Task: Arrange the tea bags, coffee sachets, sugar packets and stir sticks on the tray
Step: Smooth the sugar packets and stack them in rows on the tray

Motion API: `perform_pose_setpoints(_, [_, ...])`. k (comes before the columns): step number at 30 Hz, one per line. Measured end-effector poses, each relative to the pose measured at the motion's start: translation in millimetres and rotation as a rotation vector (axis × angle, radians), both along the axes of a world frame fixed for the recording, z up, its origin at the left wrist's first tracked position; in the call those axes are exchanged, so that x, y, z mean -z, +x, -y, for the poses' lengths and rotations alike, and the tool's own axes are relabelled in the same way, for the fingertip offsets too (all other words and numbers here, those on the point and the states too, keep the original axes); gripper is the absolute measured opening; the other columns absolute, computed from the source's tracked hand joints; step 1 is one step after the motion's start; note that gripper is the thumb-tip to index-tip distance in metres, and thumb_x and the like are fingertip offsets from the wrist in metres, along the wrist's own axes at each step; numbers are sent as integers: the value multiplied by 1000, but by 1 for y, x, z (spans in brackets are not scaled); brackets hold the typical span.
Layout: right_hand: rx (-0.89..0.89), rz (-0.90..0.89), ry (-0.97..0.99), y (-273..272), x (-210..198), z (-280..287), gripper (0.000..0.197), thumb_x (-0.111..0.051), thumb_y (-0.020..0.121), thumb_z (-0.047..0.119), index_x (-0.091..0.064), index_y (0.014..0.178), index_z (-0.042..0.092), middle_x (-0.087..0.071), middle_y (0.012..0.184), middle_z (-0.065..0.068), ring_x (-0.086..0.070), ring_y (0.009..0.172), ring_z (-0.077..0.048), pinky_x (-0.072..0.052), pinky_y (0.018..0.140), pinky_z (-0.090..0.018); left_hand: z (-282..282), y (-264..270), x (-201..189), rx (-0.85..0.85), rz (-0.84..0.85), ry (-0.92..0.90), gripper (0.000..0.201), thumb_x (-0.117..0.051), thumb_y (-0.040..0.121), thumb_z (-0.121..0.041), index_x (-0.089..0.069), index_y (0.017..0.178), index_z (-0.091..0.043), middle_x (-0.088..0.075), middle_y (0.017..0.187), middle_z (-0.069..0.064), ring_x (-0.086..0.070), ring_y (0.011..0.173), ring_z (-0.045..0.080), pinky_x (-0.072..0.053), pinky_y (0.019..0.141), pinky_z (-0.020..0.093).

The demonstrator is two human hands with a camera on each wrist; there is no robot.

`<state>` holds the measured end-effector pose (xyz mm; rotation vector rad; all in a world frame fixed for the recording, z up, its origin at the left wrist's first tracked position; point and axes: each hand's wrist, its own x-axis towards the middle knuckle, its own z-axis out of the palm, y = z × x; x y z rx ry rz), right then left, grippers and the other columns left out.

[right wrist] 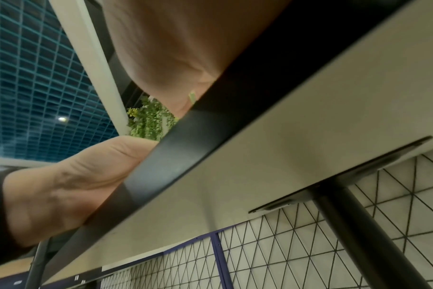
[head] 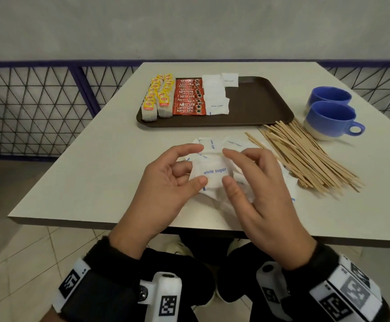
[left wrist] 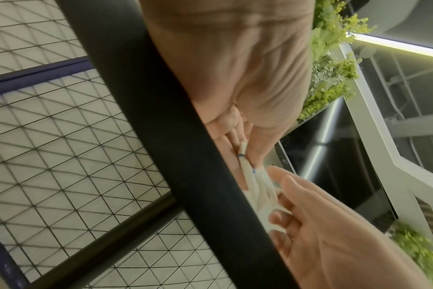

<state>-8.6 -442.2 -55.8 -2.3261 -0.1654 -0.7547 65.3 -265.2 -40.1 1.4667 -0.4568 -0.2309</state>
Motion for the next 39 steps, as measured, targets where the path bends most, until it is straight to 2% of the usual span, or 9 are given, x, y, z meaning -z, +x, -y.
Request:
perform_pose_setpoints(4, [-9, -69, -16, 3, 2, -3, 38, -60, 97, 38, -59, 132, 24, -50, 113, 11, -50, 105, -12, -45, 90, -28, 3, -6, 1, 2, 63, 50, 43, -60, 95, 7, -59, 131, -17, -75, 101, 21, -70, 97, 40, -55, 94, 53])
perform_pose_setpoints(8, [30, 35, 71, 0, 1, -3, 23, -70, 95, 27, -67, 117, 20, -54, 100, 11, -53, 83, -7, -41, 73, -17, 6, -7, 1, 32, 85, 92, 40, -55, 99, 3, -59, 134, -16, -77, 108, 7, -72, 105, 27, -56, 96, 47])
perform_pose_setpoints(11, [39, 83, 145, -2, -1, -2, 11, -73, 94, 22, -71, 105, 20, -58, 95, 8, -56, 76, -8, -44, 68, -16, 6, -8, 0, 30, 87, 93, 40, -55, 100, 2, -58, 135, -17, -77, 110, 2, -72, 107, 23, -60, 89, 43])
perform_pose_setpoints(15, [28, 53, 181, -1, -1, -1, 12, -75, 90, 22, -64, 93, 24, -56, 92, 8, -57, 77, -10, -43, 65, -10, 3, -9, -1, 32, 59, 36, 38, -54, 99, 4, -58, 133, -12, -77, 109, 8, -73, 104, 27, -61, 85, 41])
perform_pose_setpoints(20, [21, 13, 194, 3, -1, -1, 13, -72, 93, 29, -60, 89, 26, -55, 92, 9, -58, 83, -10, -48, 62, -19, 1, -8, -2, 40, 27, -5, 38, -66, 90, 5, -61, 125, -9, -78, 106, 9, -75, 96, 30, -62, 83, 37])
perform_pose_setpoints(26, [-44, -25, 338, 5, 4, 2, 13, -70, 93, 36, -57, 93, 31, -64, 87, 5, -67, 73, -21, -57, 58, -46, 2, -5, 0, 54, 21, 3, 48, -68, 86, 14, -61, 125, -13, -77, 108, 6, -76, 96, 28, -61, 87, 36])
perform_pose_setpoints(30, [-68, -29, 351, 7, 3, 5, 14, -72, 92, 29, -61, 101, 32, -65, 86, 4, -66, 72, -22, -57, 62, -44, 2, -6, 0, 57, 22, 0, 45, -70, 86, 10, -61, 123, -13, -78, 106, 7, -75, 96, 32, -61, 88, 38])
perform_pose_setpoints(34, [-52, -1, 289, 5, 4, 5, 20, -75, 91, 23, -66, 107, 31, -64, 89, 10, -65, 73, -16, -56, 65, -36, 2, -6, 0, 53, 7, -14, 37, -65, 90, 8, -61, 124, -8, -78, 104, 9, -75, 97, 26, -61, 83, 33])
perform_pose_setpoints(39, [-63, -87, 434, 8, 4, 6, 35, -75, 90, 34, -64, 124, 35, -67, 105, 8, -67, 75, -25, -59, 63, -47, 0, -6, 0, 55, 13, -9, 41, -63, 91, 12, -60, 126, -8, -78, 105, 9, -75, 99, 26, -61, 84, 32])
